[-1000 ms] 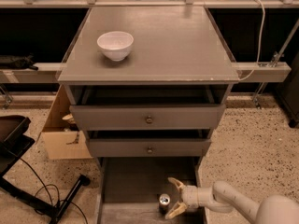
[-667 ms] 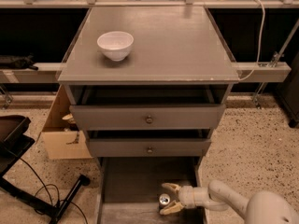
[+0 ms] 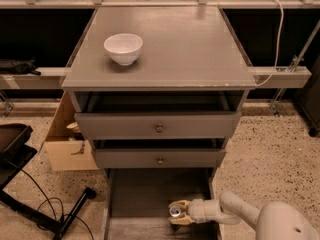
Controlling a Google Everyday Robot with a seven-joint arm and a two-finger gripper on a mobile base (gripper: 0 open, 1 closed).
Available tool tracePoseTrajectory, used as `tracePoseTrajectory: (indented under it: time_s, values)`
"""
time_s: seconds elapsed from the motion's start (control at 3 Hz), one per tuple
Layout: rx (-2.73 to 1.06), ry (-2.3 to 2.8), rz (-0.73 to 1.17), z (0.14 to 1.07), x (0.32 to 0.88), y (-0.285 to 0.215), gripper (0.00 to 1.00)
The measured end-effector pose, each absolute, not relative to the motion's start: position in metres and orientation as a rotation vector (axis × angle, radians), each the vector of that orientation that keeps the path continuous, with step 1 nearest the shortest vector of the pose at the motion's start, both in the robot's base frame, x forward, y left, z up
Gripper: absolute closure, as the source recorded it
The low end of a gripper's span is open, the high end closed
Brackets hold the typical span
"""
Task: Pick redbull can from bottom drawer and place on counter
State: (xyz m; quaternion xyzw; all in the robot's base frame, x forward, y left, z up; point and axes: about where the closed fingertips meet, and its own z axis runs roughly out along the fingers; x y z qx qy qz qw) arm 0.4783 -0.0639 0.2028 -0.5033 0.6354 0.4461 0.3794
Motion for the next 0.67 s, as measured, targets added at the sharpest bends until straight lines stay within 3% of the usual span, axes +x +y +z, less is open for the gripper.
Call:
tracePoseTrajectory:
  time_s: [0.33, 0.67]
  values:
    - [-1.286, 1.623, 1.14, 0.203, 0.478, -0.064, 0.92]
    - [-1.317, 1.594, 1.117, 0.228, 0.469, -0.062, 1.0]
